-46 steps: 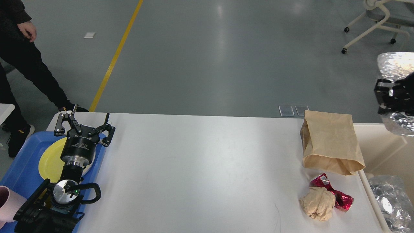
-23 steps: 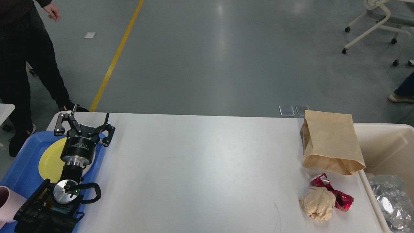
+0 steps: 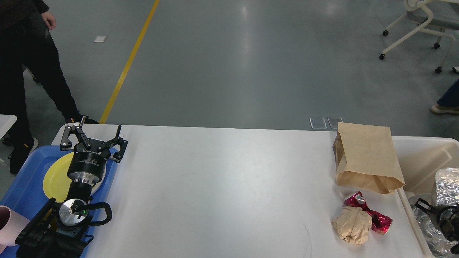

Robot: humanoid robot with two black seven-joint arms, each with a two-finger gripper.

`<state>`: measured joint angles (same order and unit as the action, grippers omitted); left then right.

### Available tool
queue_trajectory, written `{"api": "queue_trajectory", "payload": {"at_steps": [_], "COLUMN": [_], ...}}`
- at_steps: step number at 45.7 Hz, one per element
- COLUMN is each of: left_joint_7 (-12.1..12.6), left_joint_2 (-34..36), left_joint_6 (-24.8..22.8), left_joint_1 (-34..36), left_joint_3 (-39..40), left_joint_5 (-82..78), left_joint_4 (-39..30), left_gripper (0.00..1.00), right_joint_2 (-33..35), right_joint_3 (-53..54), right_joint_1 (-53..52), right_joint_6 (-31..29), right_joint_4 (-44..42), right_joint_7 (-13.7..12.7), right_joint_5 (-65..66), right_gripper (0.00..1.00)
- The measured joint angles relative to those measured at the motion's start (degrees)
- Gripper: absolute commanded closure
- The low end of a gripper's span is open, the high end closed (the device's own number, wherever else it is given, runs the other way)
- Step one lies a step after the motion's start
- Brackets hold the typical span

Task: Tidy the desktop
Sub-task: 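Release the foil package into the white bin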

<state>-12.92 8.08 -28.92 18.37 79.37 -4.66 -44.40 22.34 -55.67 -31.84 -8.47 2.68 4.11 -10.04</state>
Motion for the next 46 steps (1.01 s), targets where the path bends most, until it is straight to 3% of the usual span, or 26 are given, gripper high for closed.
{"api": "queue_trajectory", "payload": {"at_steps": [13, 14, 17, 18, 31, 46], "left_joint_7": [0.0, 0.0, 0.0, 0.0, 0.0, 0.0], "left_joint_2": [0.0, 0.0, 0.0, 0.0, 0.0, 0.0], "left_joint_6": [0.0, 0.0, 0.0, 0.0, 0.0, 0.0], "left_joint_1": [0.0, 0.0, 0.0, 0.0, 0.0, 0.0], "left_joint_3": [0.0, 0.0, 0.0, 0.0, 0.0, 0.0], "left_joint_5": [0.01, 0.01, 0.0, 0.0, 0.01, 0.01], "left_joint_4": [0.0, 0.0, 0.0, 0.0, 0.0, 0.0], "left_gripper": [0.04, 0.04, 0.04, 0.04, 0.04, 0.04], "right_joint_2": [-2.2, -2.23, -2.28, -2.28, -2.04, 2.54], "right_joint_3": [1.08, 1.16, 1.33, 1.39, 2.58, 2.38], "right_joint_1": [2.71, 2.81, 3.03, 3.07, 3.06, -2.12], "right_joint_6": [0.87, 0.87, 0.94, 1.05, 8.52, 8.16], "right_joint_4": [-0.25, -0.26, -0.28, -0.28, 0.56, 6.07], "right_joint_7": [0.0, 0.02, 0.03, 0.06, 0.36, 0.21], "right_joint_5": [-0.05, -0.05, -0.06, -0.07, 0.02, 0.97], "right_gripper": [1.0, 0.82, 0.14, 0.0, 0.0, 0.0]}}
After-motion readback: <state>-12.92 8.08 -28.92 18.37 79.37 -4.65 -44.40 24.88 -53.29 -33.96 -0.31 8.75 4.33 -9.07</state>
